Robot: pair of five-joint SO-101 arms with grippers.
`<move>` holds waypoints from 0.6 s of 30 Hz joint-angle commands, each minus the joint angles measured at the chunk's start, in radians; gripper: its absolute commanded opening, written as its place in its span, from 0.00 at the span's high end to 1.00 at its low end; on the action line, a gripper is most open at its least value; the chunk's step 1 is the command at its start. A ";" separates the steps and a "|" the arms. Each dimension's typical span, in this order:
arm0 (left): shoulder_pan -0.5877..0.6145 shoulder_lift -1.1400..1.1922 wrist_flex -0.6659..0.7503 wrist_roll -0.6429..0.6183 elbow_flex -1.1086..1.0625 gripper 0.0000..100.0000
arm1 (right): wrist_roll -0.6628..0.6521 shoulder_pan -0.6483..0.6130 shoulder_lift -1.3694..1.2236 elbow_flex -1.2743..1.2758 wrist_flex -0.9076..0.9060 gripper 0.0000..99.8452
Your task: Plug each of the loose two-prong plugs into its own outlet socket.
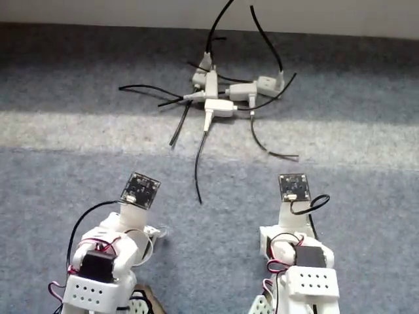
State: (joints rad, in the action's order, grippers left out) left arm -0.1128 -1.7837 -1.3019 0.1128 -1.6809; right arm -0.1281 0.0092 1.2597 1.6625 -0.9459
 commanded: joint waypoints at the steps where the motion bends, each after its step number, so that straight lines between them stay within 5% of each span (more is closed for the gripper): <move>1: 0.180 0.004 -0.005 -0.005 -0.015 0.77 | 0.005 0.071 -0.013 0.025 -0.059 0.99; 18: 0.216 0.004 -0.005 -0.002 -0.015 0.77 | 0.003 0.074 -0.013 0.025 -0.071 0.99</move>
State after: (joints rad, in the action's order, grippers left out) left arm 0.0990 -1.7837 -1.3034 0.1128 -1.6809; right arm -0.1266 0.0522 1.2628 1.6625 -0.9904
